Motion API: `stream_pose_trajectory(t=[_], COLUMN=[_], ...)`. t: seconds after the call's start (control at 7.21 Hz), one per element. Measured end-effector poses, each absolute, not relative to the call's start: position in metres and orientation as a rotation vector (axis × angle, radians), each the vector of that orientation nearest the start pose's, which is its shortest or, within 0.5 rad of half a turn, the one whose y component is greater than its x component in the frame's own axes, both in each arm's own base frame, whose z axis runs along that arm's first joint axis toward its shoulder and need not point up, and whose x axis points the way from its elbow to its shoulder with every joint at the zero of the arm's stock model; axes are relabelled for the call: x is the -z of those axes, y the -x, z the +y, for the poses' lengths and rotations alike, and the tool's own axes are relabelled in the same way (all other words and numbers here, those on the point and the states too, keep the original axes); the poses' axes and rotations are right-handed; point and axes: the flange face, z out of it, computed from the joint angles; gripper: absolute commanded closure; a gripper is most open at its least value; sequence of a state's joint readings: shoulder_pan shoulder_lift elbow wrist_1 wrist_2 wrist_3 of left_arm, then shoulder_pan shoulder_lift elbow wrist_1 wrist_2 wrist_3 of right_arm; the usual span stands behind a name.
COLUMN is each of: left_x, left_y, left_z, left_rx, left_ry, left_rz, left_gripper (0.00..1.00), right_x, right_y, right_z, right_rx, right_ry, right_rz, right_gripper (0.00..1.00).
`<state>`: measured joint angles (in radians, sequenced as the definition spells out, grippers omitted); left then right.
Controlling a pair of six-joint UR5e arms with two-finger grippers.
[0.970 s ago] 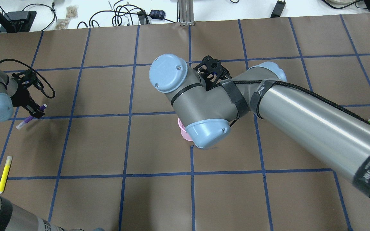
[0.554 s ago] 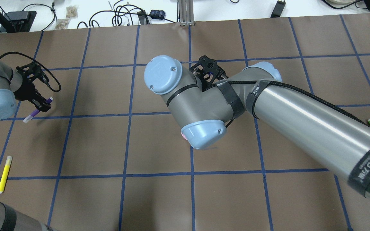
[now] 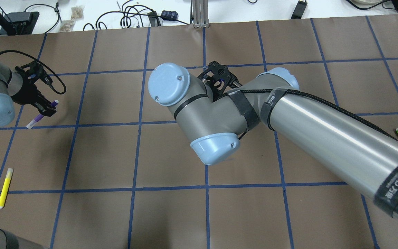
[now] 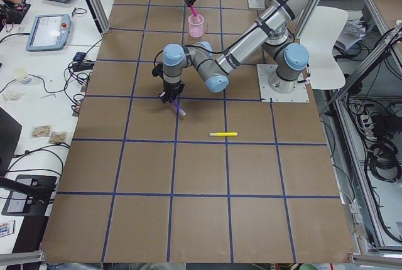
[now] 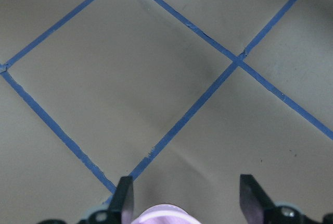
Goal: Insert purple and pink pens into pink cup
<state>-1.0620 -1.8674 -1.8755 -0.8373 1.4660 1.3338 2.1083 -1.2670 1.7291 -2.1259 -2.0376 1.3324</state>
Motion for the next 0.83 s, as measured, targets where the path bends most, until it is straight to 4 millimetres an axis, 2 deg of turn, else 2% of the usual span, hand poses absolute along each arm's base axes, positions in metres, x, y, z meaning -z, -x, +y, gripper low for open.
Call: stream_pose_trajectory(t=[0.14,0.28,0.42,0.55,0.69,0.83], left_x=[-0.275,-0.292,-0.309,-0.324,-0.337,-0.348], left_y=[-0.140,-0.125,-0.096,-0.057,-0.016,0.028], left_z=[-0.557,-0.557,-0.559,-0.562,-0.563,-0.561], left_rx=[0.325,0.418,0.511,0.573,0.611,0.635], left_ry=[-1.241,-1.203,-1.171,-1.120,-1.010,-0.915], left_rz=[2.847,2.891,2.939,2.990,3.064,3.135], left_gripper=[1.00,1.00,1.00,1.00,1.00,1.00], right_x=[-0.328,-0.348,-0.368,-0.388,-0.404,-0.417], right_y=[-0.369,-0.350,-0.317,-0.274,-0.220,-0.170], right_z=[-0.469,-0.486,-0.506,-0.525,-0.541,-0.547], right_rx=[0.722,0.724,0.697,0.642,0.568,0.475], right_ry=[-1.276,-1.230,-1.167,-1.098,-1.034,-0.956], right_rz=[2.994,3.016,3.055,3.089,3.127,3.179], right_gripper=[0.08,0.00,0.00,0.00,0.00,0.00])
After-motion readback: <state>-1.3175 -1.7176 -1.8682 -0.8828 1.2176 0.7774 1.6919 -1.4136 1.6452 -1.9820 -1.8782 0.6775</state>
